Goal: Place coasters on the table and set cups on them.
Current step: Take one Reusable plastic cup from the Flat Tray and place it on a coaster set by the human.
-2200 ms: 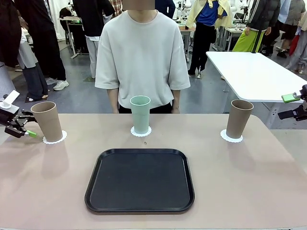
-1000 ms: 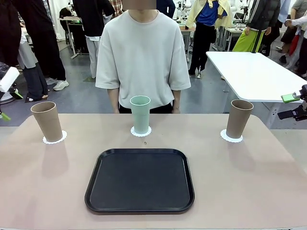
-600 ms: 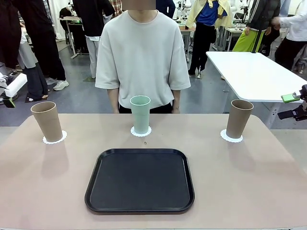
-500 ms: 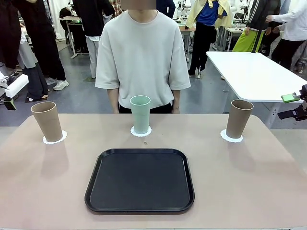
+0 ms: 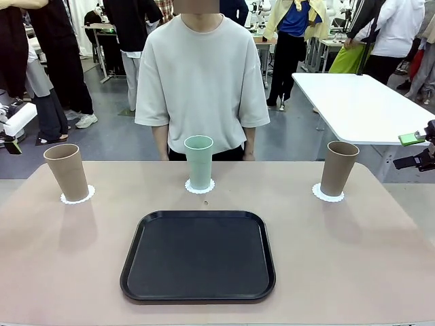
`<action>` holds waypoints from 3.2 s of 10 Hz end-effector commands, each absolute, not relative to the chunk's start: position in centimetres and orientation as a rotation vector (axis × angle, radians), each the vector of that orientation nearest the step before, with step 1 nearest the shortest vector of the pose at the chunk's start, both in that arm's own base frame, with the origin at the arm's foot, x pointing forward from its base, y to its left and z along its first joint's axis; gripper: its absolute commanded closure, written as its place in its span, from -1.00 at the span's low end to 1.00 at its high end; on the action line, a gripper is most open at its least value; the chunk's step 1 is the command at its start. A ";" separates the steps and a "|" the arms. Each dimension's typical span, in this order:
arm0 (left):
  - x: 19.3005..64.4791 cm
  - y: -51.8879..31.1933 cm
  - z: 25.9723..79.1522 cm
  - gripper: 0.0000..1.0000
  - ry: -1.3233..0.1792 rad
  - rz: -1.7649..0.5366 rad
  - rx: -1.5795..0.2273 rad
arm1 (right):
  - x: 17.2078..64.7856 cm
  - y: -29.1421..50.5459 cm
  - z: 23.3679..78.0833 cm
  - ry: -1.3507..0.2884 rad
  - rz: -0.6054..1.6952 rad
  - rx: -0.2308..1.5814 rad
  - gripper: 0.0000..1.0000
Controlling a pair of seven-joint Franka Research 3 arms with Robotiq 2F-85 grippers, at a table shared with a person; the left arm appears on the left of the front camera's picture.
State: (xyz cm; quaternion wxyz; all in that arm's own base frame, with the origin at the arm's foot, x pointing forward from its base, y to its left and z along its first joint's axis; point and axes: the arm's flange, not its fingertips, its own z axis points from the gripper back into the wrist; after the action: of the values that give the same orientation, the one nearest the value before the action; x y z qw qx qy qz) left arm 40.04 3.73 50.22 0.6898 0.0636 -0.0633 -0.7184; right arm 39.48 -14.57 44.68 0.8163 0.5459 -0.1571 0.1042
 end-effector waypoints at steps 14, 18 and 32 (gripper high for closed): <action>37.4 3.7 50.4 -1.00 -0.334 -1.018 -0.800 | 39.4 -14.5 44.6 -0.342 0.220 1.172 -1.00; 37.3 5.7 47.1 -1.00 -0.639 -0.410 -1.057 | 39.4 -14.5 44.6 -0.342 0.220 1.172 -1.00; 38.0 24.6 44.1 -1.00 -0.248 -0.333 -1.306 | 39.4 -14.5 44.6 -0.342 0.220 1.172 -1.00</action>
State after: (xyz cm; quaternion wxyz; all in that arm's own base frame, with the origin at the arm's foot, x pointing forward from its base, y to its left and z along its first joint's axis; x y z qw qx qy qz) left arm 37.87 24.01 44.08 0.7848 -0.5932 -0.1017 -0.1479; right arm 39.46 -14.61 44.67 0.8164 0.5458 -0.1572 0.1037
